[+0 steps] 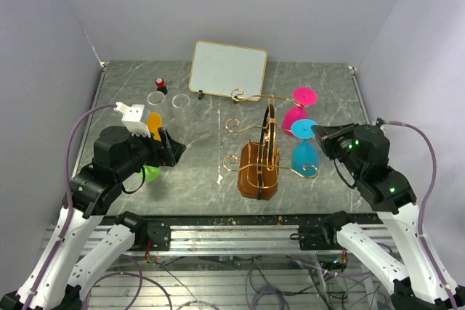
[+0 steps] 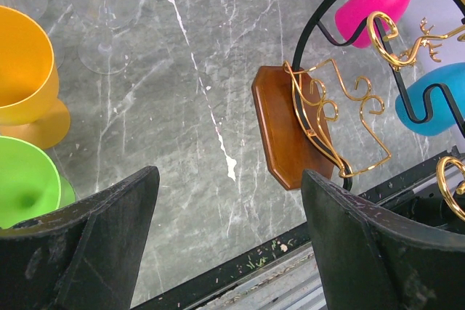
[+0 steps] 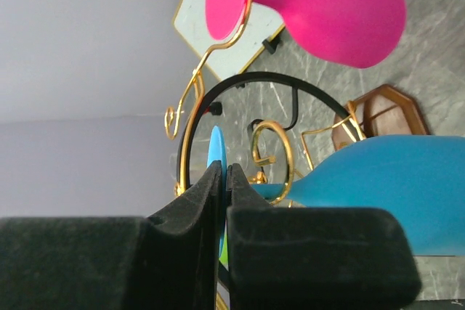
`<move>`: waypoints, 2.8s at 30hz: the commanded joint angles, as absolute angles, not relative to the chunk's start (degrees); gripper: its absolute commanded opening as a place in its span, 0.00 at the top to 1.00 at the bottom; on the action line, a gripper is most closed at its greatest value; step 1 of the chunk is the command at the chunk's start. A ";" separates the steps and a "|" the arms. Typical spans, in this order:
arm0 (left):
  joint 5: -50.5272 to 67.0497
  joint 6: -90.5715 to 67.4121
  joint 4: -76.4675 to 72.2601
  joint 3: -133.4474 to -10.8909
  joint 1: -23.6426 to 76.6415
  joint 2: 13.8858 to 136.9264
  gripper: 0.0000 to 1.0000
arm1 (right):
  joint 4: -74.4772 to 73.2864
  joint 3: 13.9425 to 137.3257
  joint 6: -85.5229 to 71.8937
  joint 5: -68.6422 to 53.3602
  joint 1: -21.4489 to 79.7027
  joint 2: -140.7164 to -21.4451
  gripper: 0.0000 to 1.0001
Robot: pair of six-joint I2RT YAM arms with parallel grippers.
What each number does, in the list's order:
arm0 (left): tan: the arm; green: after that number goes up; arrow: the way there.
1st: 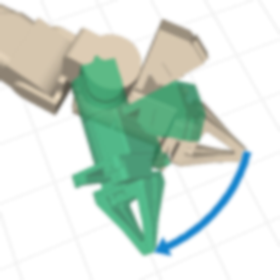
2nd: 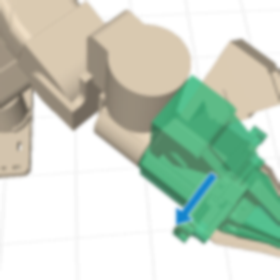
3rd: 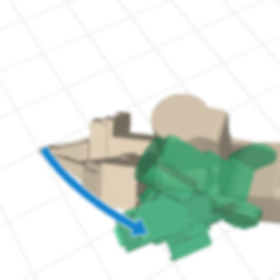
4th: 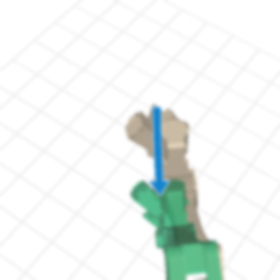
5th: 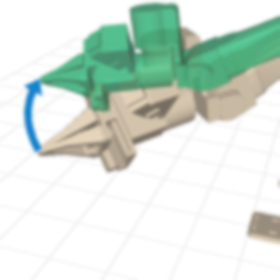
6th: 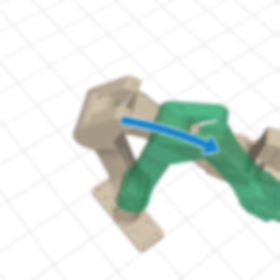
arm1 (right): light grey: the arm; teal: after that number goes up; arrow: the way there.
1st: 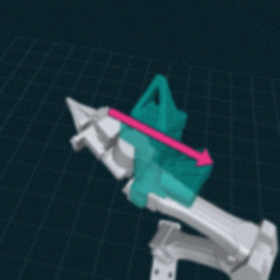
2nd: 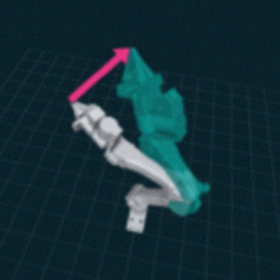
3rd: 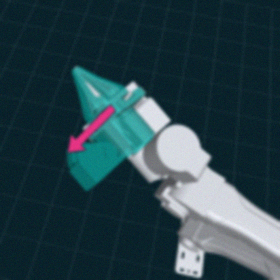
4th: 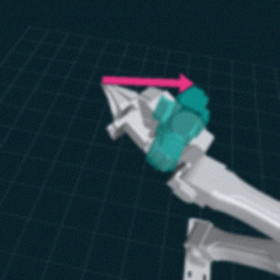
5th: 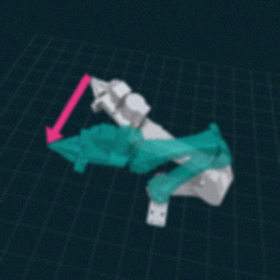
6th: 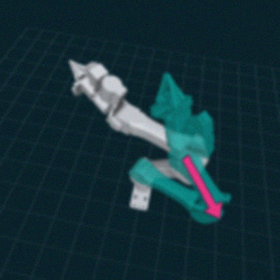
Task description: Take the wine glass off the wine glass rack
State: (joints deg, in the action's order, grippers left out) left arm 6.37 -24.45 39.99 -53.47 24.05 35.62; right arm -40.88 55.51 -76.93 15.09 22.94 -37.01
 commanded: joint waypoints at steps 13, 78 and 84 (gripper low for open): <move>7.06 -24.35 37.97 -53.26 23.38 35.55 0.11 | -28.87 58.60 -81.70 14.38 22.93 -45.56 0.96; 42.22 -46.96 4.67 -71.46 23.38 46.64 0.06 | 60.00 49.09 -86.86 -30.09 22.96 -42.81 1.00; 48.99 -67.23 -26.92 -63.15 23.38 47.91 0.01 | 80.38 45.18 -100.27 -27.92 22.94 -48.83 1.00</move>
